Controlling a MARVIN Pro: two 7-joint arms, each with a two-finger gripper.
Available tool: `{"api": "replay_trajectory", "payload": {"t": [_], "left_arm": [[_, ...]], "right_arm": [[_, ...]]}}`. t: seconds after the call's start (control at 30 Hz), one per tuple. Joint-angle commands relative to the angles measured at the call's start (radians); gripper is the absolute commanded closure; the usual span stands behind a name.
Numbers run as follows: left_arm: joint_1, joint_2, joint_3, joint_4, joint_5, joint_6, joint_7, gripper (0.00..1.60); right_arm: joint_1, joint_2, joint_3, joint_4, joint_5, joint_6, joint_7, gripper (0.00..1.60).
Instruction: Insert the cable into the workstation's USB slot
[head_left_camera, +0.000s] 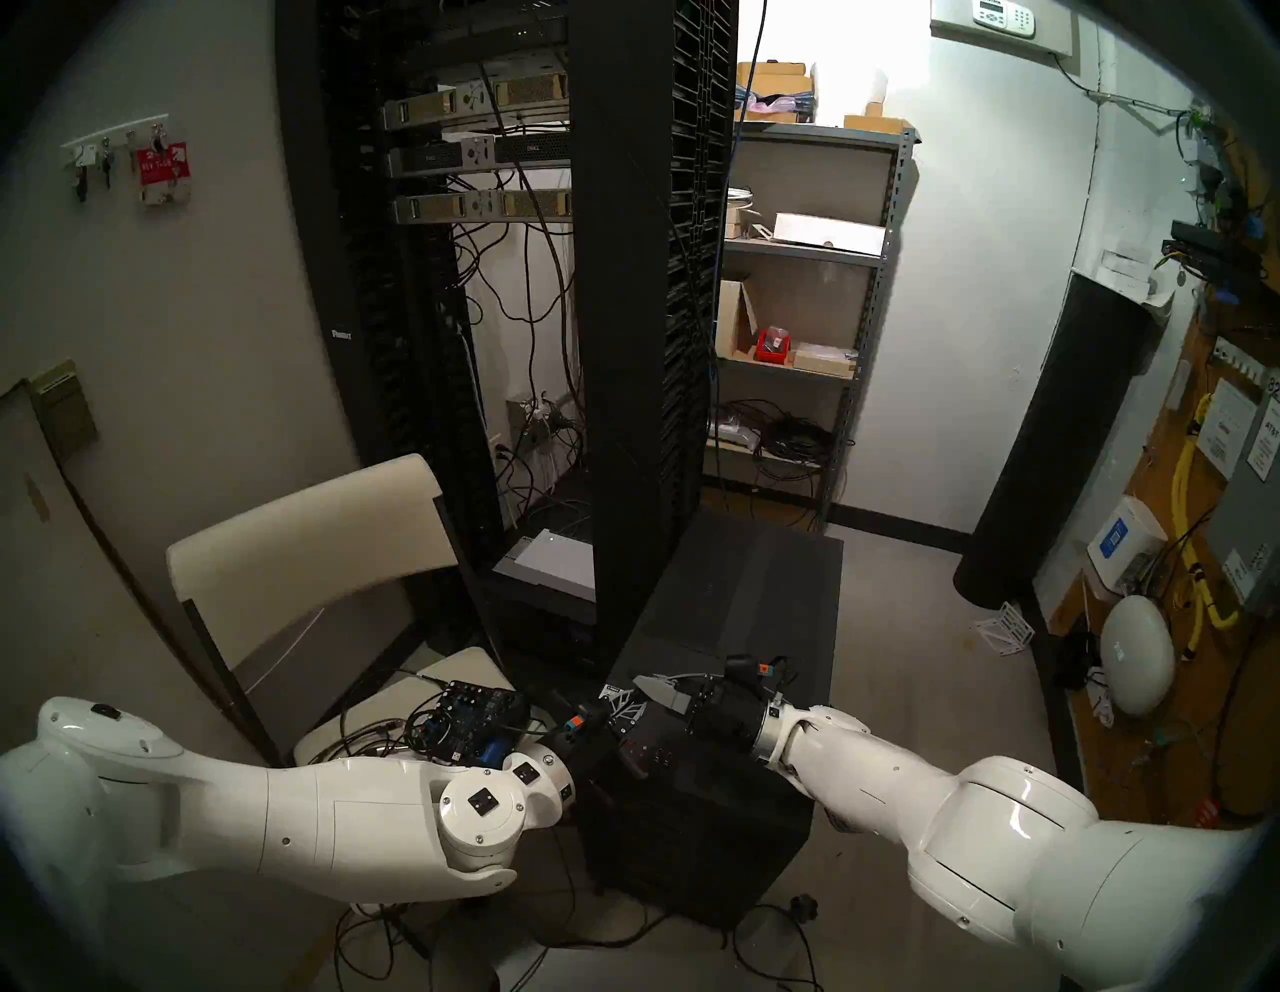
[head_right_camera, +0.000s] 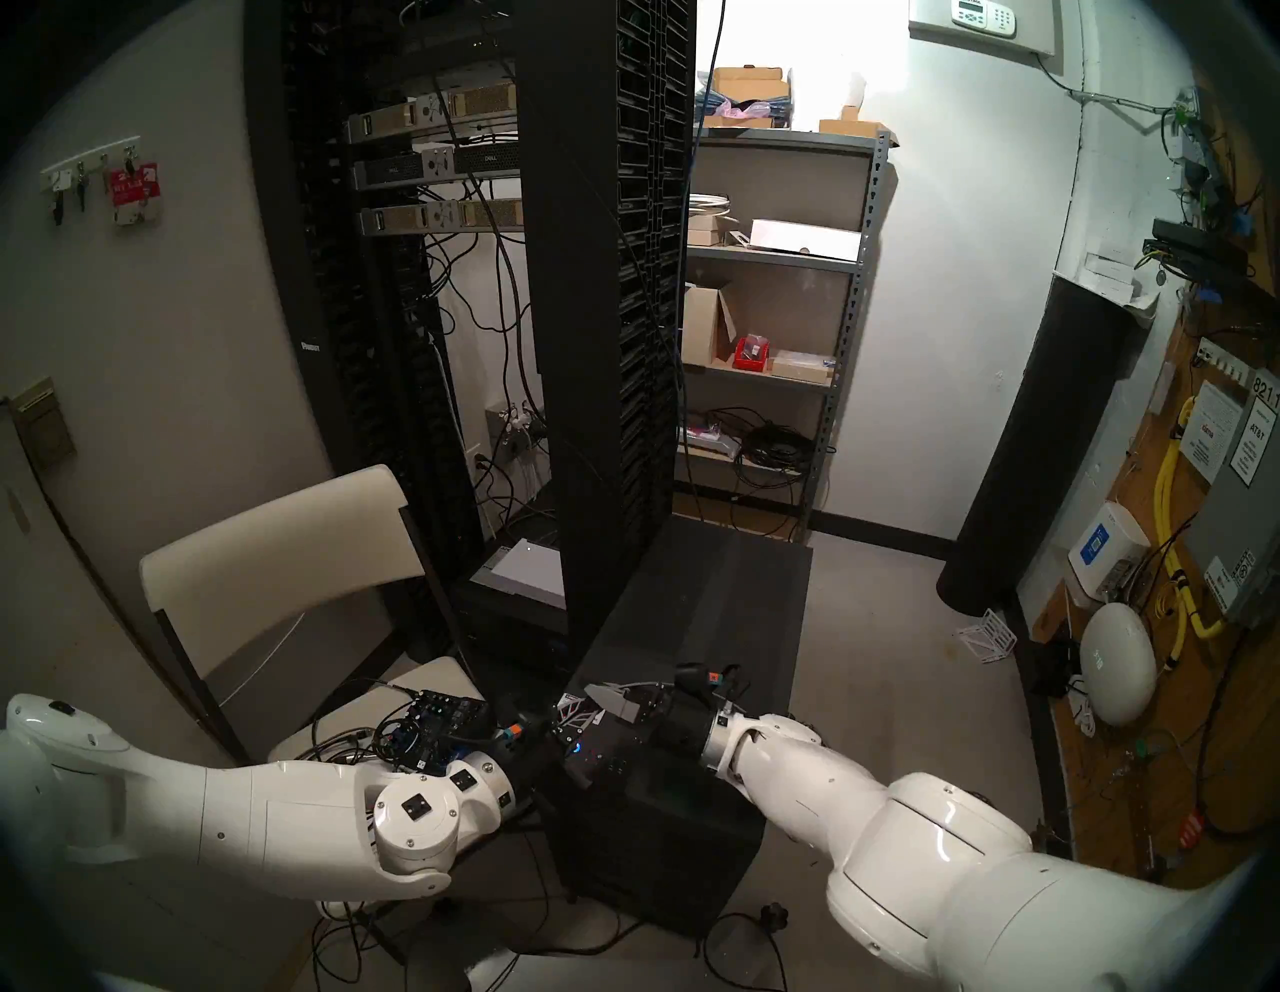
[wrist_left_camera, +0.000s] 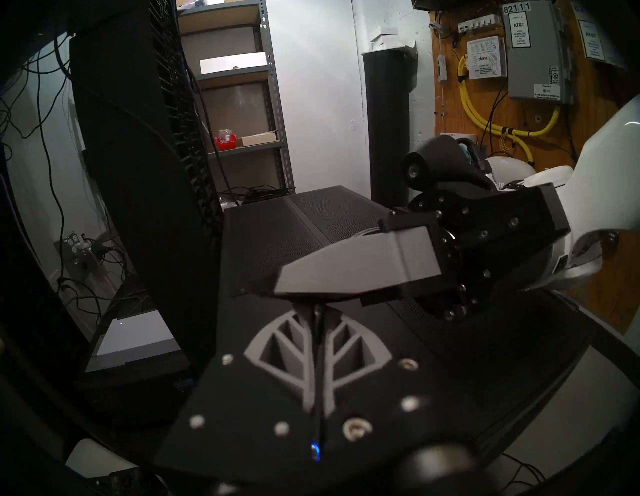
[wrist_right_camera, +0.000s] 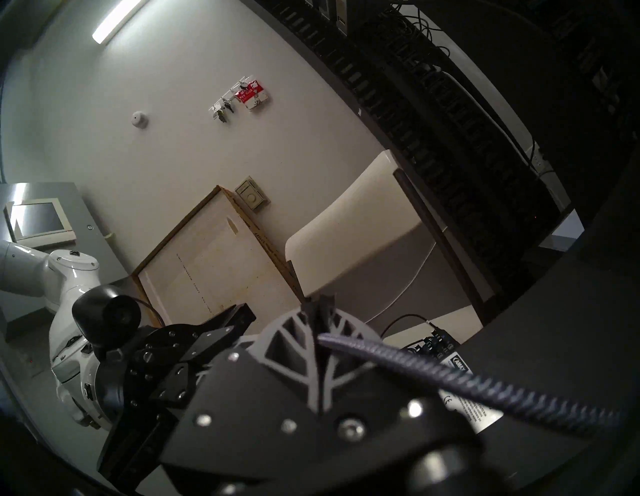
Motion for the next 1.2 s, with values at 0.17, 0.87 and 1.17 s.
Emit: {"api": "replay_trajectory", "payload": {"t": [0.17, 0.87, 1.17], "left_arm": [[-0.023, 0.005, -0.001, -0.012, -0.026, 0.028, -0.037, 1.20], [0.014, 0.102, 0.028, -0.089, -0.057, 0.009, -0.071, 0.10], [0.025, 0.122, 0.022, -0.103, -0.054, -0.028, -0.058, 0.09]], "right_arm": [[0.023, 0.009, -0.018, -0.061, -0.034, -0.040, 0.037, 1.60], [-0.017, 0.139, -0.066, -0.299, -0.158, -0.078, -0.071, 1.60], [-0.029, 0.220, -0.116, -0.405, -0.275, -0.094, -0.227, 1.60]]}}
